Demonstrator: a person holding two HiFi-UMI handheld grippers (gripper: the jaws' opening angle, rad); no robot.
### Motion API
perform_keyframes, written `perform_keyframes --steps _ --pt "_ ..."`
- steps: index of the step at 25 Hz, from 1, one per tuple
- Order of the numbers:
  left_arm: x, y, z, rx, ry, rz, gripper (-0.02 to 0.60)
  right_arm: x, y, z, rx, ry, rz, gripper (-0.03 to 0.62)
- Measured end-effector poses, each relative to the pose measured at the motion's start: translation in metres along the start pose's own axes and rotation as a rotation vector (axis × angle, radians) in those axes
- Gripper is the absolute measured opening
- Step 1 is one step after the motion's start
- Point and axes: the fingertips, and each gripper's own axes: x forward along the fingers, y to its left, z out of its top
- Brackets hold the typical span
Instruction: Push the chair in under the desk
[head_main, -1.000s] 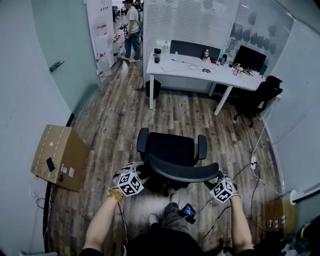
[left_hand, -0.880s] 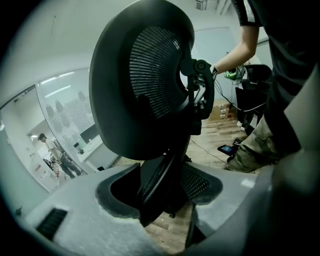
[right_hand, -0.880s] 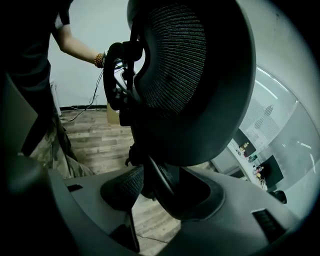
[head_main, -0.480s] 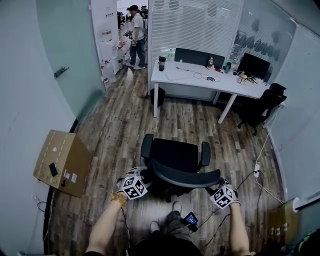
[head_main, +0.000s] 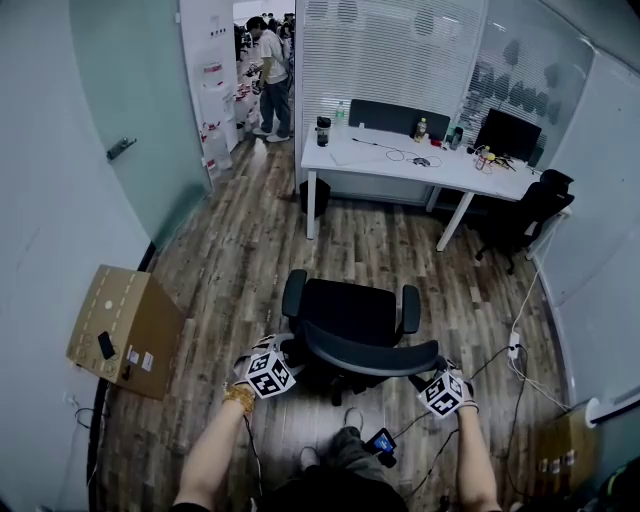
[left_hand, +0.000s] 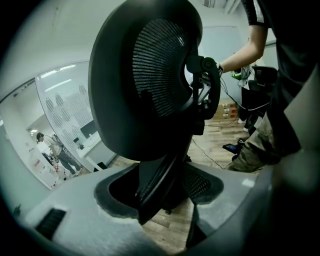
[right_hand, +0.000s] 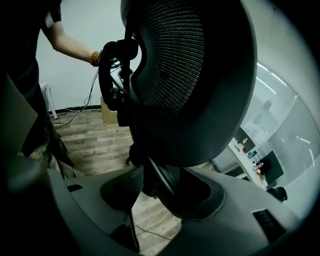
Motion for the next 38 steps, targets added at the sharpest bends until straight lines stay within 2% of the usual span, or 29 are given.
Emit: perform_keyframes --steps 26,38 --pt "0.053 0.076 0.019 -0.03 0.038 -0.001 0.288 0.045 -0.082 0.01 -0.009 0.01 0.019 0.224" --pt "0.078 0.096 0.028 -0.028 0.063 -0.046 0.288 0.052 -0.103 0.003 -0.005 -0.006 -0.015 0.222"
